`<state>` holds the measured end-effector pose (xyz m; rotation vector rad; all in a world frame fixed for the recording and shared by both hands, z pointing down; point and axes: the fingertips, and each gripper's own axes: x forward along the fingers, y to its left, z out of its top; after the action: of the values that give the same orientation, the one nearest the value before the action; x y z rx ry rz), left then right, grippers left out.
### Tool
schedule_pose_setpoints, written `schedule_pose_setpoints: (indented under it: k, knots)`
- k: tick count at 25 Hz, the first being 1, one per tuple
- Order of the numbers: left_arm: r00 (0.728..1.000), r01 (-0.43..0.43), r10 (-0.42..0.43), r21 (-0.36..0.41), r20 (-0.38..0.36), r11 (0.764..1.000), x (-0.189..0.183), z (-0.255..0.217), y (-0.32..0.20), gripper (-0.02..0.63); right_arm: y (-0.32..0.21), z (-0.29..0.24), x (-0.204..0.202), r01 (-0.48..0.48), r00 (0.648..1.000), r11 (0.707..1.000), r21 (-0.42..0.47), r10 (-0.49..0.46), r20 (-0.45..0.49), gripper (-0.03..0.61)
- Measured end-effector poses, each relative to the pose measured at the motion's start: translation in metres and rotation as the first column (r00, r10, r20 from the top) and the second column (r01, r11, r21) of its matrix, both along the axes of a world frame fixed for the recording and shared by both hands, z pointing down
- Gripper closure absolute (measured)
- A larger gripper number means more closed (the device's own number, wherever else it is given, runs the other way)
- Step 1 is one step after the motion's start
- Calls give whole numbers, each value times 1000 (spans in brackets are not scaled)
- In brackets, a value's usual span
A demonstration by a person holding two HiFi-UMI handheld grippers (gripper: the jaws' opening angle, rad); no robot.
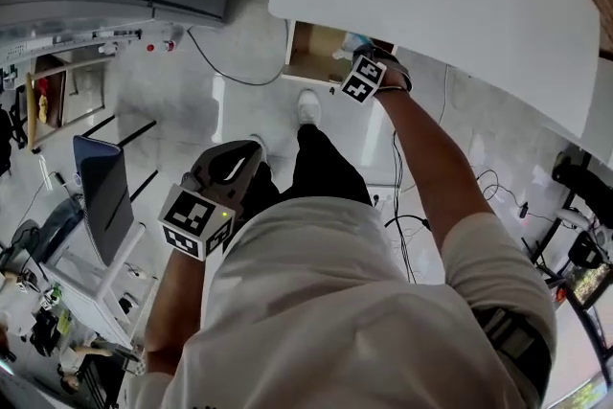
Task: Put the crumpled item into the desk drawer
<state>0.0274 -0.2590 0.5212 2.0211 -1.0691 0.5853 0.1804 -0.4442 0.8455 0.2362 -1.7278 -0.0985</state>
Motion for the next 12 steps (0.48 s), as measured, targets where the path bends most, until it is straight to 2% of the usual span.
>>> schedule_pose_setpoints:
  k: [12]
  knots:
    - [995, 97, -96, -84, 17, 992, -24, 38, 11, 581, -18, 64, -11, 27, 998, 999, -23, -29, -61, 548]
